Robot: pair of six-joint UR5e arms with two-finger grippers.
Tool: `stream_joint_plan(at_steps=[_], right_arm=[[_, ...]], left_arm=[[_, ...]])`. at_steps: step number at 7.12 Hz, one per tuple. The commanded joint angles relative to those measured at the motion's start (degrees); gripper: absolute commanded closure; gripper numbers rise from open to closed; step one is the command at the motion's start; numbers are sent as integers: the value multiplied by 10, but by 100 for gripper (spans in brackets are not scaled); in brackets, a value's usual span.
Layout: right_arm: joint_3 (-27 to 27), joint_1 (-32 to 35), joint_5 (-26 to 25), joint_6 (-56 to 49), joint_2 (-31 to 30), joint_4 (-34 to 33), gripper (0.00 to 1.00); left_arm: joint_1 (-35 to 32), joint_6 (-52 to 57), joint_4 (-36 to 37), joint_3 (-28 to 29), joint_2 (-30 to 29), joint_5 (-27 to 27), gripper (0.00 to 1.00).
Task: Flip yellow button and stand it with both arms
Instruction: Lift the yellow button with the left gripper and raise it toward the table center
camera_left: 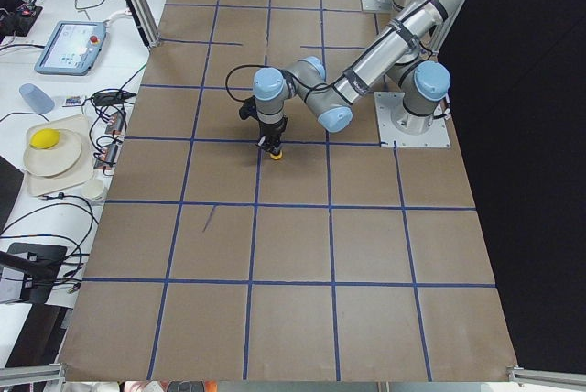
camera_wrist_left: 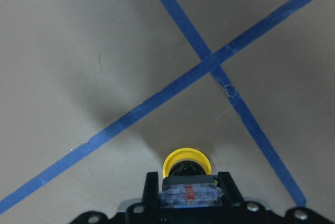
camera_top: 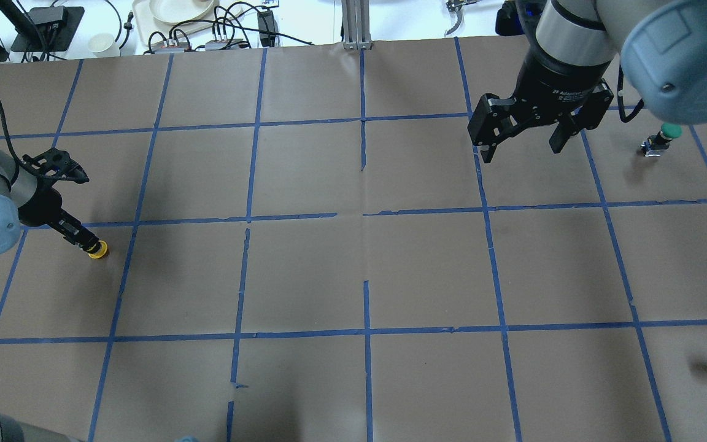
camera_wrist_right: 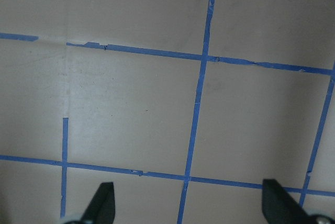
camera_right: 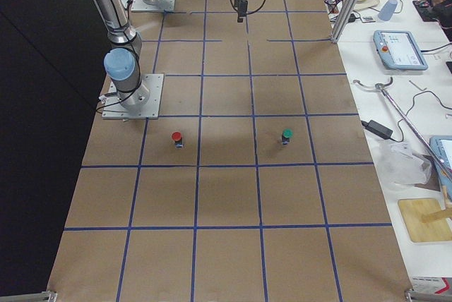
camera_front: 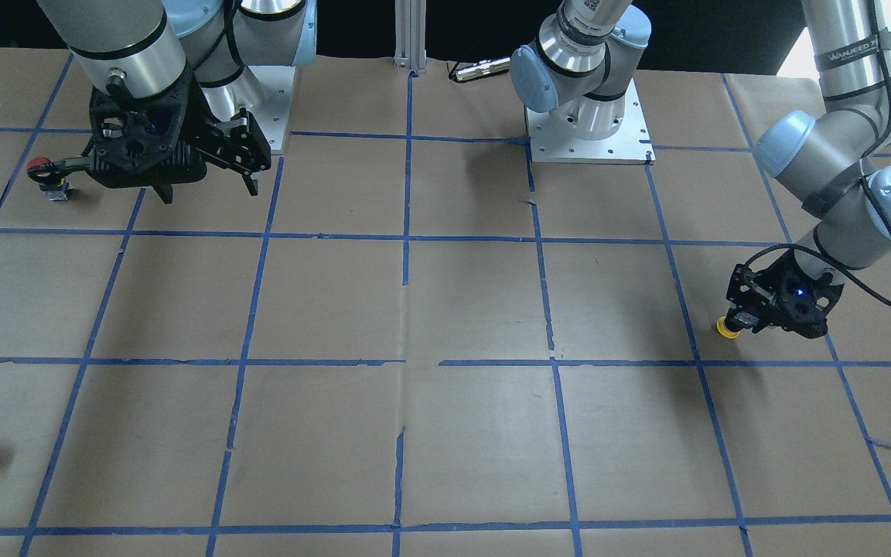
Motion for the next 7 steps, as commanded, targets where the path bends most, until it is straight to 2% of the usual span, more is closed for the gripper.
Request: stream_joint_plan(at_steps=[1, 2, 4, 5, 6, 7], right_arm=[[-1, -2, 1, -1, -1, -2, 0], [-9, -5, 1, -6, -3, 1, 0], [-14, -6, 1, -5, -3, -1, 0], [-14, -7, -2, -2, -3, -2, 0], [-14, -12, -4, 2, -8, -5, 0], [-14, -17, -4, 2, -13, -7, 0]], left_arm=[[-12, -45, -112, 21, 42, -59, 73], [-23, -83, -175, 23, 66, -133, 73], [-57, -213, -255, 24, 103, -253, 73], [-92, -288, -282, 22, 119, -316, 73], [-134, -350, -302, 22, 141, -405, 73], [-160, -371, -302, 21, 148, -455, 73]])
